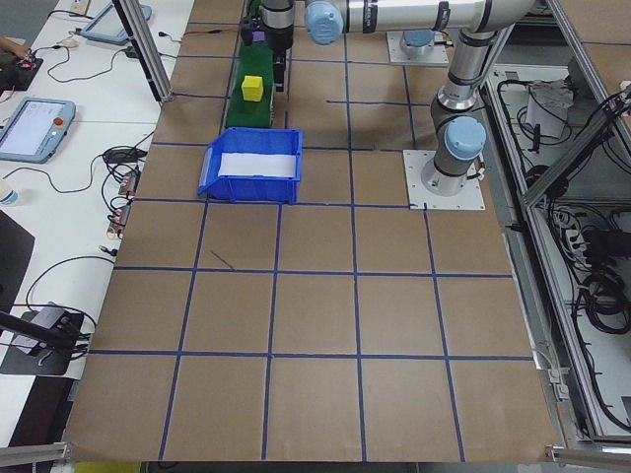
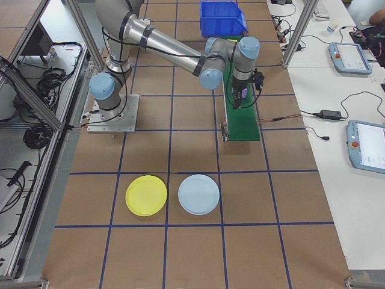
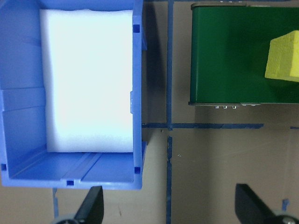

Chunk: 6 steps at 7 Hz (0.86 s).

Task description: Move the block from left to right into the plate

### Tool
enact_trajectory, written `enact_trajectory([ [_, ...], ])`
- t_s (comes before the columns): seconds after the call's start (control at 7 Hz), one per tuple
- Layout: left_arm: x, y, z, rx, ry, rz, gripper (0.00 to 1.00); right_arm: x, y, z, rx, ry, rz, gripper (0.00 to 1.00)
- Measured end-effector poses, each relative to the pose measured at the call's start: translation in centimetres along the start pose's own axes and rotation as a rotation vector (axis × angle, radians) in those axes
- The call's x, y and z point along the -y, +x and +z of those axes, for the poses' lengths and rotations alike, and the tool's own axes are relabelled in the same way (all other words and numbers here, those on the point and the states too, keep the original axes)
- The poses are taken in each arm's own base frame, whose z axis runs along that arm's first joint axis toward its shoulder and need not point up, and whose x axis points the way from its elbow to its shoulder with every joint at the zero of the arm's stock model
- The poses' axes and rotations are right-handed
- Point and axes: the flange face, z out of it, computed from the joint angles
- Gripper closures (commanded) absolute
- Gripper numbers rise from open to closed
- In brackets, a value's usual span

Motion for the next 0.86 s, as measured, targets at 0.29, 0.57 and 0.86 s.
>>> enact_trajectory([
  [0.29, -1.5, 1.2, -2.2, 0.018, -0.003, 0.031, 0.00, 2.8, 0.3, 0.4, 0.040, 0.027, -0.052, 0.00],
  [0.57, -2.4, 2.6, -2.7, 0.018, -0.005, 0.069, 0.00, 3.2, -0.4, 1.3, 0.132, 0.037, -0.085, 0.00],
  [0.86, -2.7, 2.2, -3.3, 0.002, 0.005, 0.063, 0.00, 2.6, -1.1, 3.0, 0.205, 0.029, -0.166, 0.00],
])
